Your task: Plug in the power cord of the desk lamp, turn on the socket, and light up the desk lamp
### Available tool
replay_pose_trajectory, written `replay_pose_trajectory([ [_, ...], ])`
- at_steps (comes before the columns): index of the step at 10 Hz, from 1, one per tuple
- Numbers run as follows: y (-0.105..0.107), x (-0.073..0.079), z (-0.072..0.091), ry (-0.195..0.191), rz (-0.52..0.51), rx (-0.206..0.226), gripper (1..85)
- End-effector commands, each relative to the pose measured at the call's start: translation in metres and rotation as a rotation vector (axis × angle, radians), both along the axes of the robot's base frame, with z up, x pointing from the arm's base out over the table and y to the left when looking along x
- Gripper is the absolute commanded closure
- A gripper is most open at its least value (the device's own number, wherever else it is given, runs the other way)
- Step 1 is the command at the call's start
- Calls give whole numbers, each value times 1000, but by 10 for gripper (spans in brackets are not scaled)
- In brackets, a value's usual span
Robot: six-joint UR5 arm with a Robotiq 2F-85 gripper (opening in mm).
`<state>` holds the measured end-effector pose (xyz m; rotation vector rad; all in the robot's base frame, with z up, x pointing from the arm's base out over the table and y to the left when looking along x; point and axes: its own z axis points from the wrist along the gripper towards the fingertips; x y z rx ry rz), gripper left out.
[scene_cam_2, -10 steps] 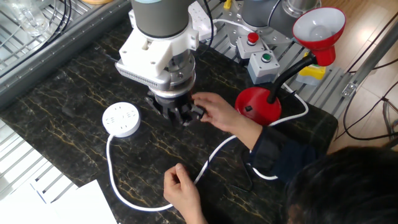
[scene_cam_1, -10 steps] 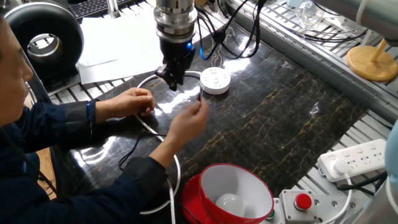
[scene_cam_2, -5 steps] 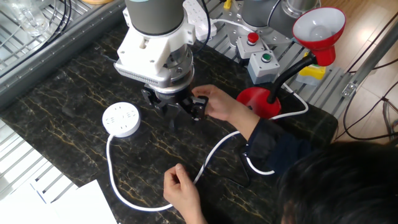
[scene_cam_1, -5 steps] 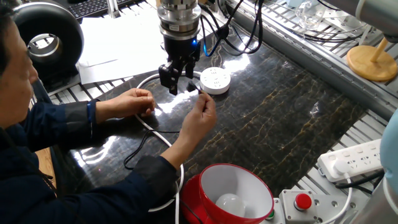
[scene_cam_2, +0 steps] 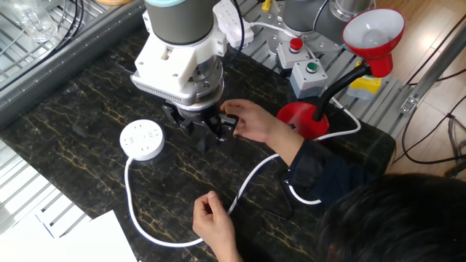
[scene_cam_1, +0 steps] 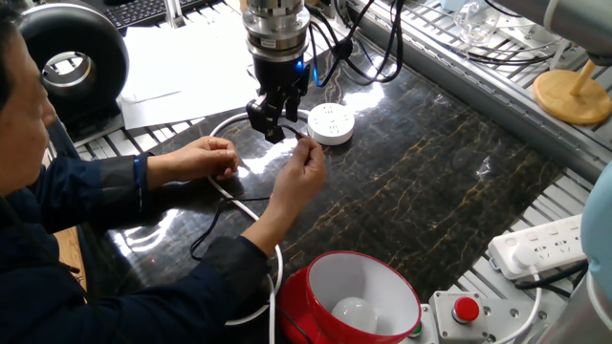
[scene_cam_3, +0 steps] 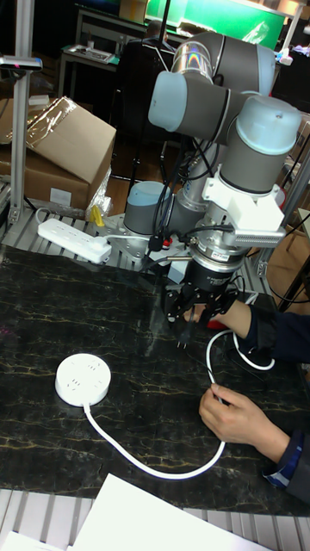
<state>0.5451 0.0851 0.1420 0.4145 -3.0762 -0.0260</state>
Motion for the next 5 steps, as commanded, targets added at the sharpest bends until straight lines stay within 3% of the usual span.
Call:
replay_pose_trajectory([
  [1,-1,5,-4,-9,-17,-1,297],
  [5,6,8,-9,-8,-76,19,337],
])
